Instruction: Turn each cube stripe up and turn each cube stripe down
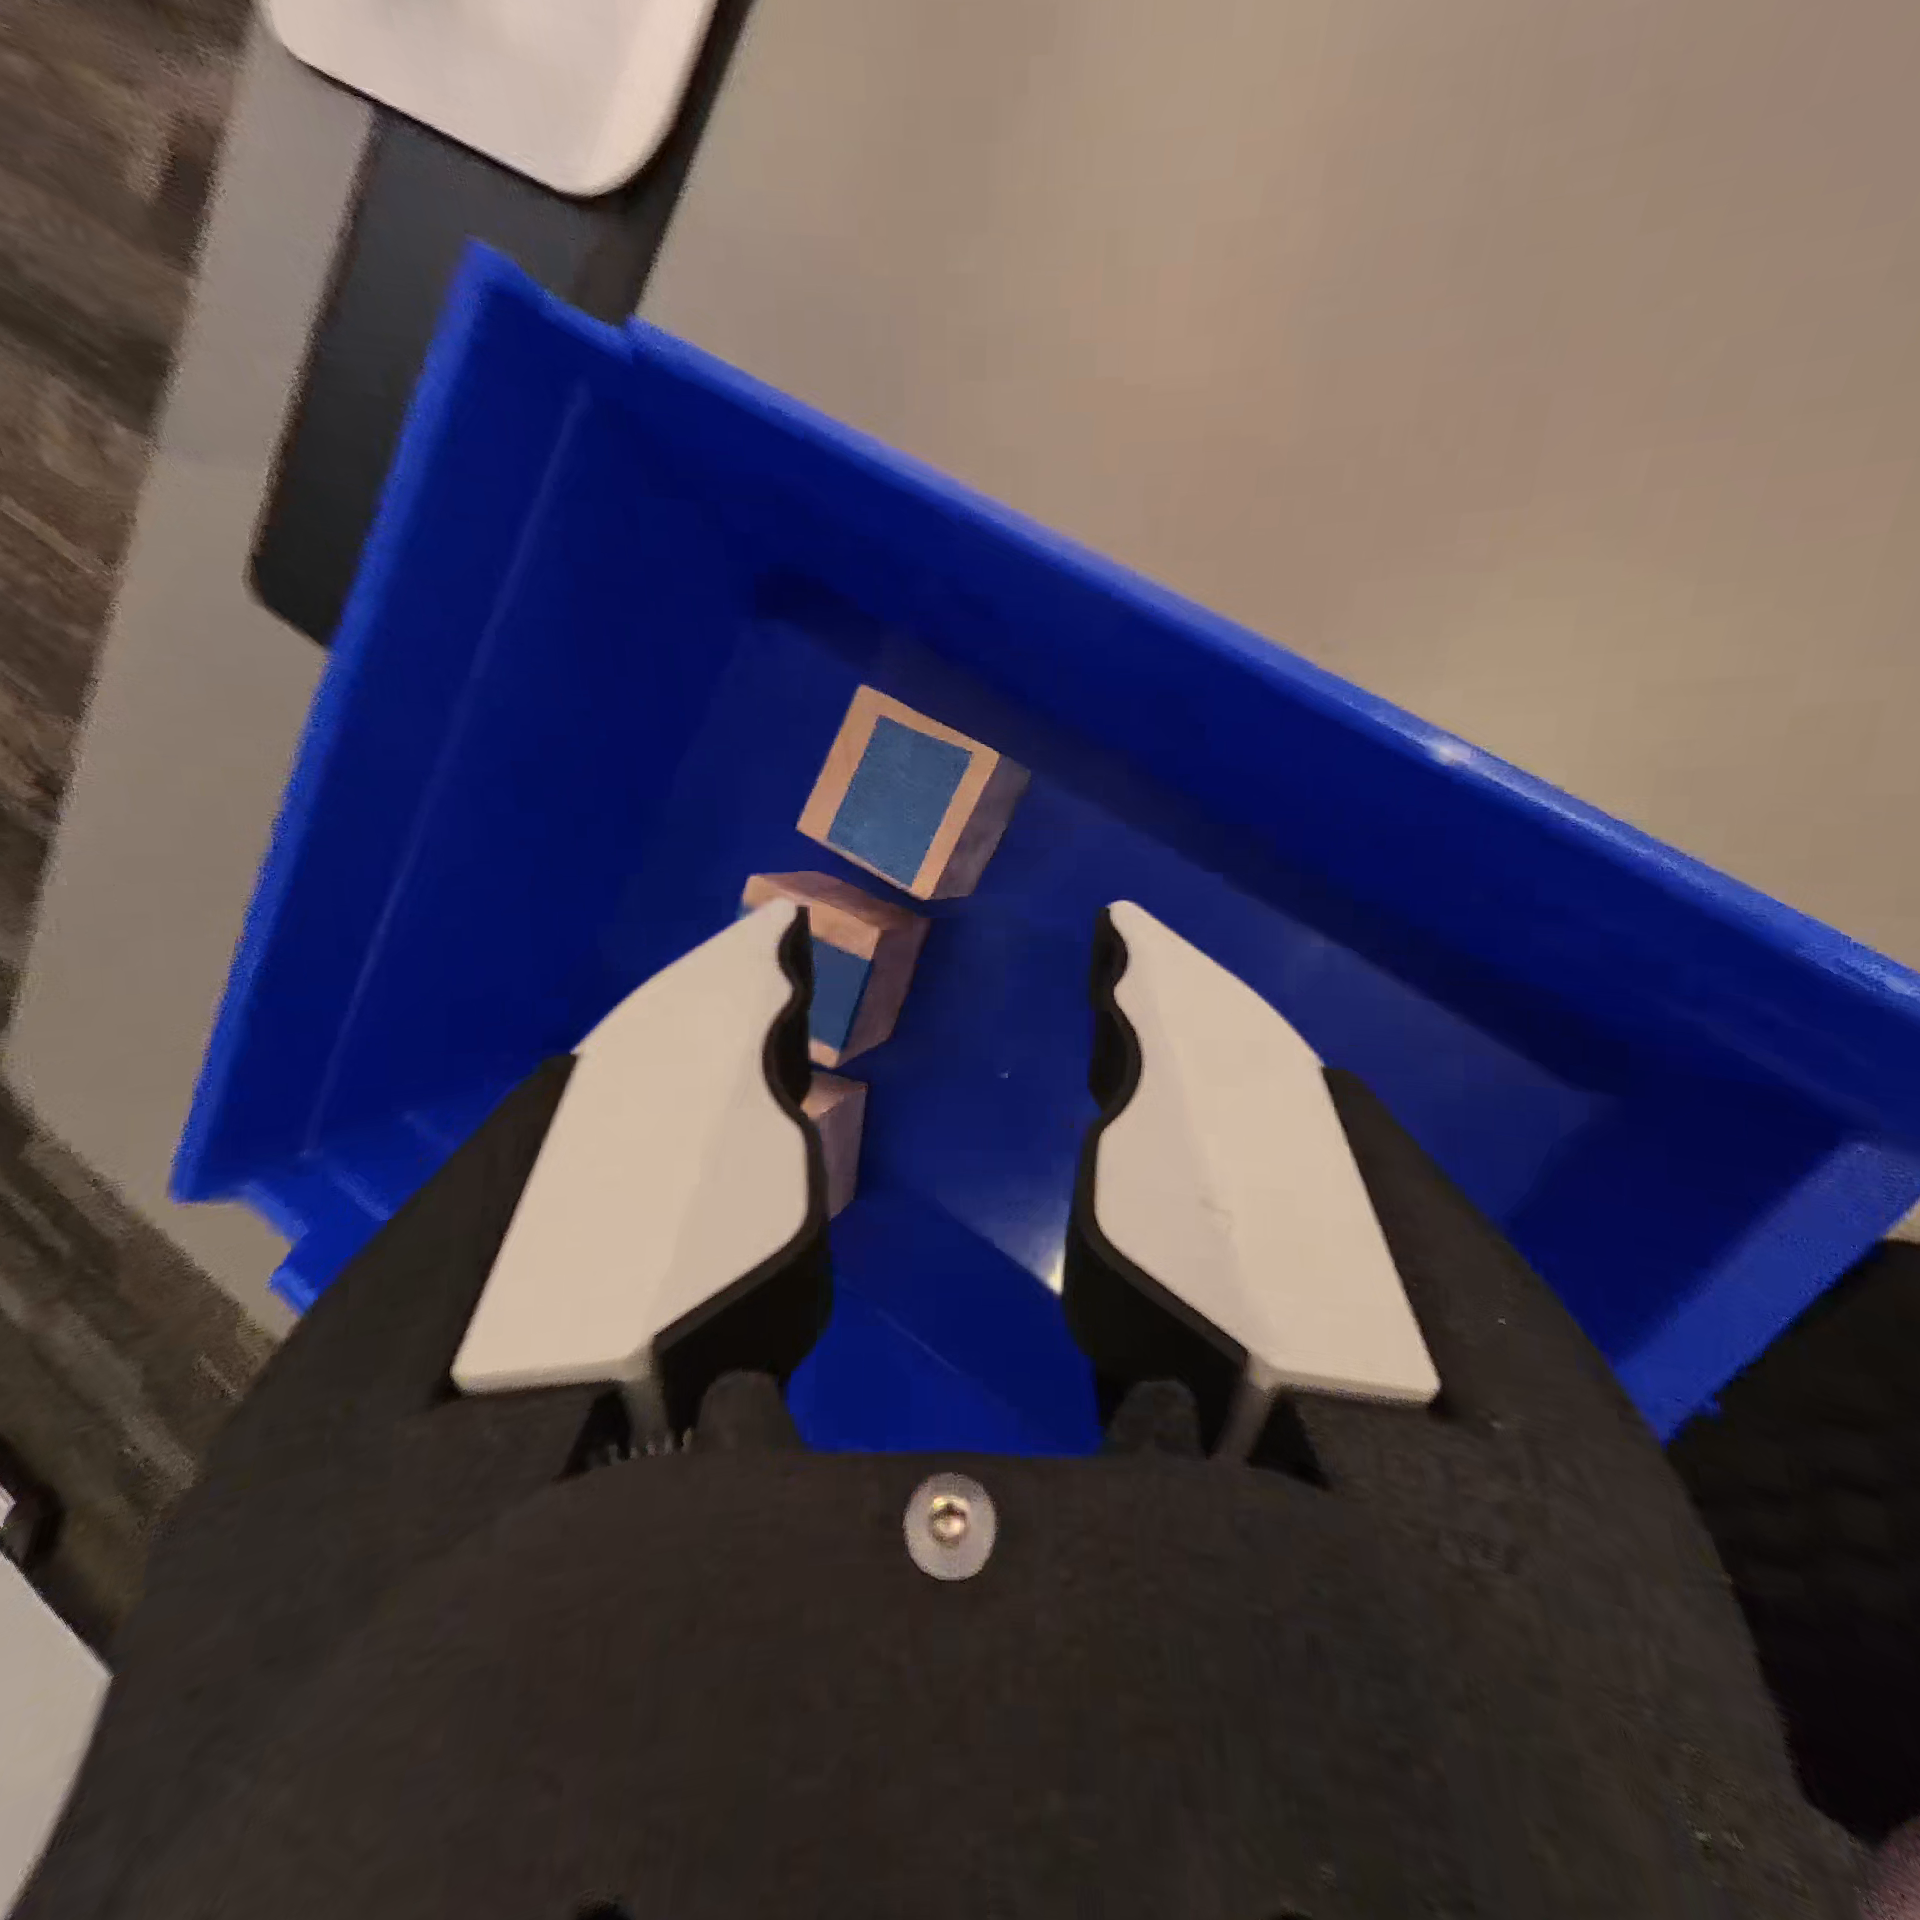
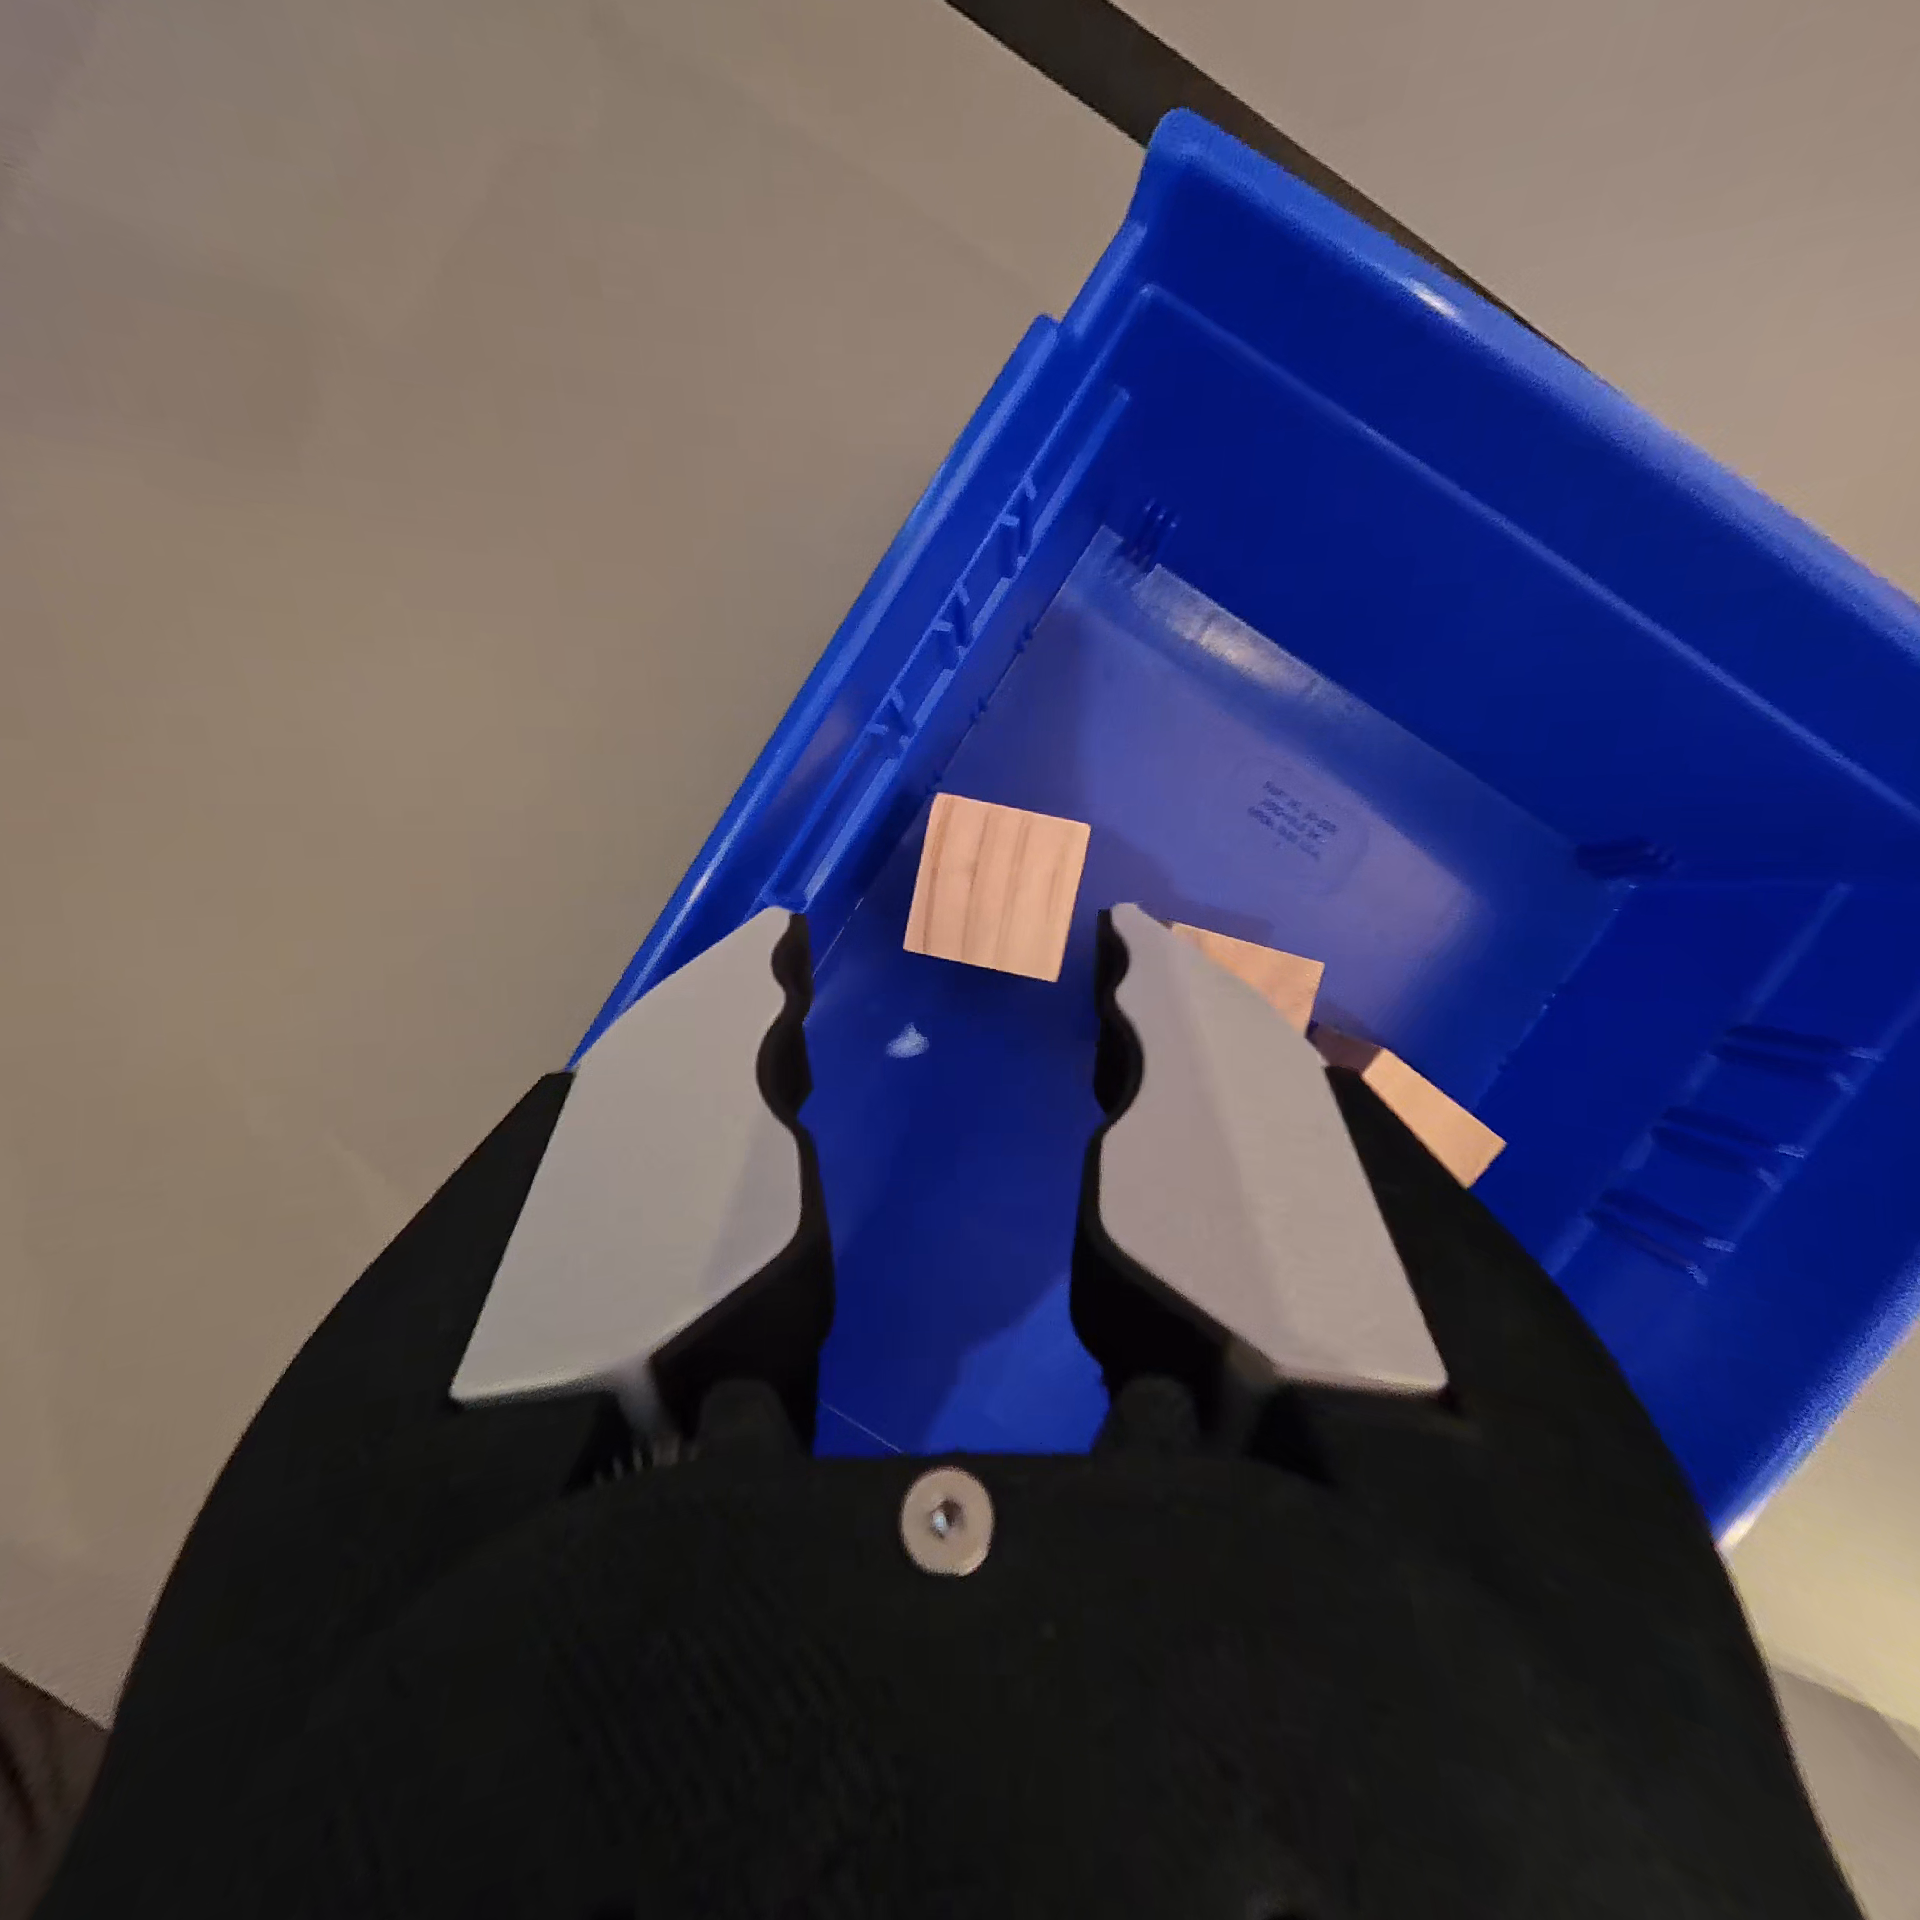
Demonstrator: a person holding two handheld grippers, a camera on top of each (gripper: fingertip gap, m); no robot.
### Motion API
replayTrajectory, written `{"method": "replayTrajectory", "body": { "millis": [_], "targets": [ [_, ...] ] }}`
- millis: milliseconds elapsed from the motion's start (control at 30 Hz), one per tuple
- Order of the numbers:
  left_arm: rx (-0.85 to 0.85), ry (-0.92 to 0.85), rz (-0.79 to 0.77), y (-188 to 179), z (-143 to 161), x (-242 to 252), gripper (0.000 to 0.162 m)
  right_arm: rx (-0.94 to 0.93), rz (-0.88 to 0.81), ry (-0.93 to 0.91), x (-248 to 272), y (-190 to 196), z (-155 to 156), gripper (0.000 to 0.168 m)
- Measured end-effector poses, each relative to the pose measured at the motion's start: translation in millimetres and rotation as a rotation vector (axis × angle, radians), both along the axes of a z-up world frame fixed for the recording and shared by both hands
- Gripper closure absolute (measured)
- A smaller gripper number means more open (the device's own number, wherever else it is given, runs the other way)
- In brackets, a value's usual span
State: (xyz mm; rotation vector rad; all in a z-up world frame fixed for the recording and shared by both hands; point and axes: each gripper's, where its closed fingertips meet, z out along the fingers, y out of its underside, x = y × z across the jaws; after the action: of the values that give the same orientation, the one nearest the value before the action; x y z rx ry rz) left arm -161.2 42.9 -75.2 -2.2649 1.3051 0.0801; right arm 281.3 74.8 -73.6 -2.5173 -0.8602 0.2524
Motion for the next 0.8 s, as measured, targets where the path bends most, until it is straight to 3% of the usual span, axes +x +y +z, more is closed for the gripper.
{"method": "replayTrajectory", "body": {
  "millis": [33, 367, 667, 800],
  "targets": [
    [-0.016, 0.023, -0.012, 5.1, -6.6, 1.2, 0.103, -0.003, 0.002, 0.004, -0.9, -0.2, -0.7, 0.114],
    [-0.108, 0.107, -0.056, 34.5, -52.9, 0.3, 0.107, -0.023, 0.023, -0.012, -0.6, 0.1, -8.0, 0.114],
    [-0.136, 0.125, -0.085, 40.7, -73.4, 3.1, 0.103, -0.055, 0.050, -0.033, -3.3, -2.4, -17.1, 0.114],
    [-0.112, 0.143, -0.071, 40.5, -63.4, 0.2, 0.109, -0.046, 0.055, -0.047, -1.7, -2.5, -15.6, 0.114]
  ]
}}
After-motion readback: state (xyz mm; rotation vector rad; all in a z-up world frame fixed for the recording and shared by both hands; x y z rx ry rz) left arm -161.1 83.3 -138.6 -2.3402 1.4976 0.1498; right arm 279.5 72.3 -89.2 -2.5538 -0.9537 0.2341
